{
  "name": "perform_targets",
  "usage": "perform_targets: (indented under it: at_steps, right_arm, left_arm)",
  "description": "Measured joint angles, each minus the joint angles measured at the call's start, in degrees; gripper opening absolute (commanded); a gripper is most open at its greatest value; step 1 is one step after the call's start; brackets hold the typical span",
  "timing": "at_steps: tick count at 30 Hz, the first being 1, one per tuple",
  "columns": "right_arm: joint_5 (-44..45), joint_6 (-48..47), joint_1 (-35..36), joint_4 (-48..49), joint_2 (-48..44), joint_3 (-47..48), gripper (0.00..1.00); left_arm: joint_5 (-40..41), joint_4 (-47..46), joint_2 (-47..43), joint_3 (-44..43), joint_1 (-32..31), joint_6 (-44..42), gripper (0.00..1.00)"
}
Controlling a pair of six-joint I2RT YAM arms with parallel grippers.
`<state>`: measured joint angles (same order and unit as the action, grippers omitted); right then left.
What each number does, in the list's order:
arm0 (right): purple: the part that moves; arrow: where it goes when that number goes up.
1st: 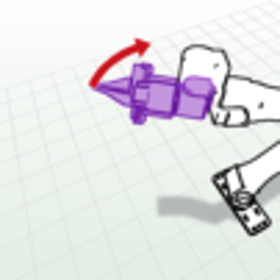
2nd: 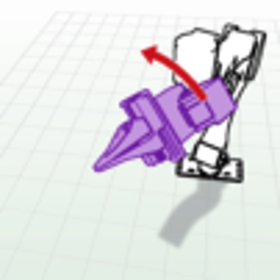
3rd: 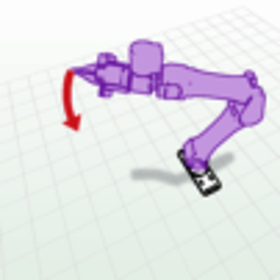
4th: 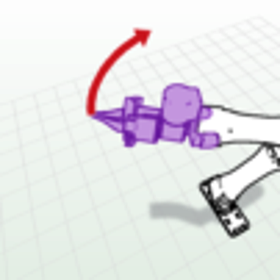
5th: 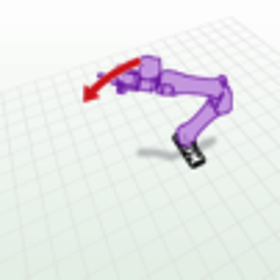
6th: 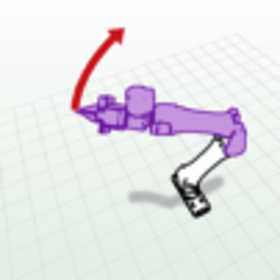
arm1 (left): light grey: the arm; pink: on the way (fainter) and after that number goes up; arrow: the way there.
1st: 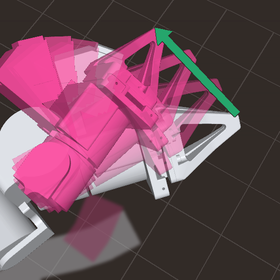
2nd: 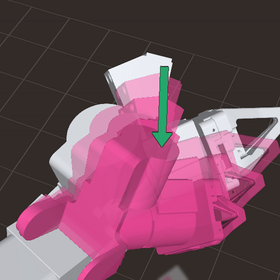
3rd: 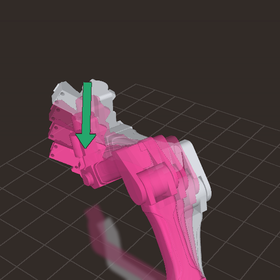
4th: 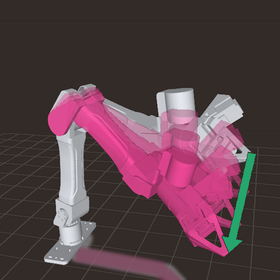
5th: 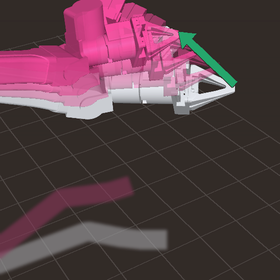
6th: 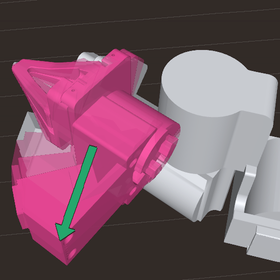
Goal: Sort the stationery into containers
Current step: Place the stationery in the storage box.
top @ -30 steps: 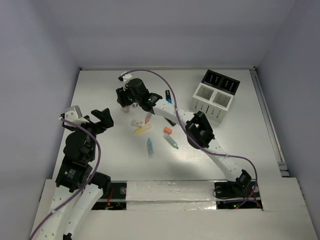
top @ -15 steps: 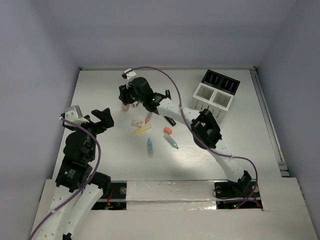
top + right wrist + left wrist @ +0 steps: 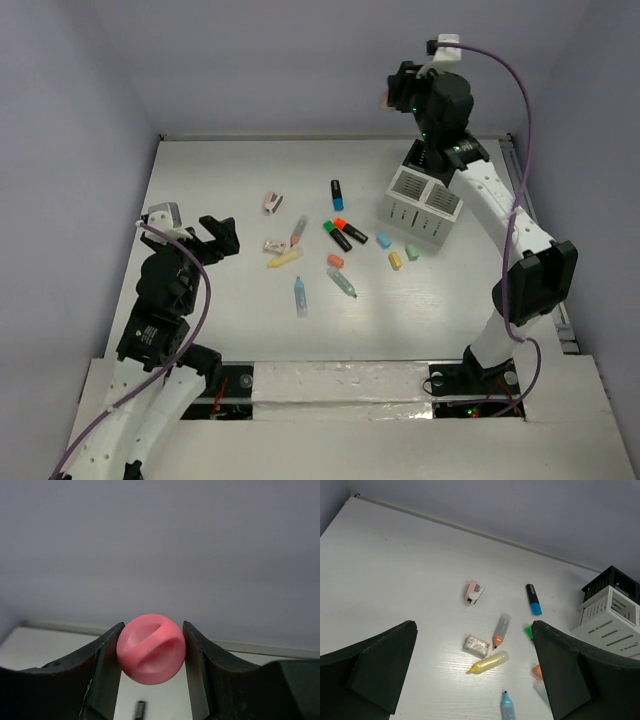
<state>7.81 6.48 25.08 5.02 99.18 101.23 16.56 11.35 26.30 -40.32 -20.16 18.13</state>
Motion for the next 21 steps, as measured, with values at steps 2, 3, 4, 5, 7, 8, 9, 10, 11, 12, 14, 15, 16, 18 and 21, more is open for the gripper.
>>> perform_targets:
  at_steps: [2, 3, 4, 5, 7, 8, 9, 10, 11, 12, 14, 15, 16, 18, 21]
  right_arm:
    - [2.82, -0.98, -4.09, -0.72, -1.07, -1.14, 0.19]
    - [3.93, -1.51, -5.46, -1.2, -1.22, -1.86, 0.19]
    - [4.74, -2.05, -6.49, -2.05, -1.22, -2.58, 0.19]
    - [5.27, -2.56, -7.26, -3.15, -1.18, -3.32, 0.19]
    - [6.01, -3.74, -8.79, -5.14, -0.9, -4.72, 0.19]
    - [6.27, -4.31, -9.62, -5.97, -0.7, -5.14, 0.19]
    - [6.49, -4.87, -10.47, -6.95, -0.37, -5.42, 0.19]
    - [6.43, -5.22, -11.17, -7.67, -0.07, -5.42, 0.19]
    - [6.51, -5.57, -11.93, -8.24, 0.35, -5.42, 0.19]
    - [6.56, -5.84, -12.61, -8.74, 0.66, -5.42, 0.19]
    - [6.64, -6.54, -13.75, -9.49, 1.22, -5.42, 0.19]
    - [6.82, -6.95, -14.36, -9.55, 1.57, -5.42, 0.19]
    - [6.97, -7.28, -14.82, -9.53, 1.9, -5.44, 0.19]
    - [7.04, -7.74, -15.52, -9.53, 2.49, -5.77, 0.19]
    - [6.67, -7.58, -16.63, -9.6, 2.84, -7.02, 0.19]
  left_arm:
    - [-0.52, 0.0, 0.39, 0.0, 0.0, -0.07, 0.99]
    - [-0.7, -0.02, 0.55, 0.0, 0.0, -0.09, 0.99]
    - [-0.98, -0.02, 0.61, 0.0, 0.0, -0.09, 0.99]
    - [-1.11, -0.02, 0.7, 0.0, 0.0, -0.09, 0.99]
    - [-1.38, -0.09, 0.87, 0.0, 0.0, -0.13, 0.99]
    - [-1.44, -0.09, 1.01, 0.0, 0.0, -0.15, 0.99]
    - [-1.53, -0.09, 1.16, 0.0, 0.0, -0.2, 0.99]
    - [-1.57, -0.09, 1.27, 0.0, 0.0, -0.22, 0.99]
    - [-1.62, -0.09, 1.4, 0.0, 0.0, -0.24, 0.99]
    - [-1.64, -0.09, 1.51, 0.0, 0.0, -0.24, 0.99]
    - [-1.77, -0.09, 1.66, 0.0, 0.0, -0.26, 0.99]
    - [-1.81, -0.09, 1.73, 0.0, 0.0, -0.26, 0.99]
    - [-1.88, -0.11, 1.79, 0.0, 0.0, -0.28, 0.99]
    - [-2.05, -0.11, 1.99, 0.0, 0.0, -0.31, 0.99]
    - [-2.4, -0.22, 2.49, 0.0, 0.0, -0.35, 0.99]
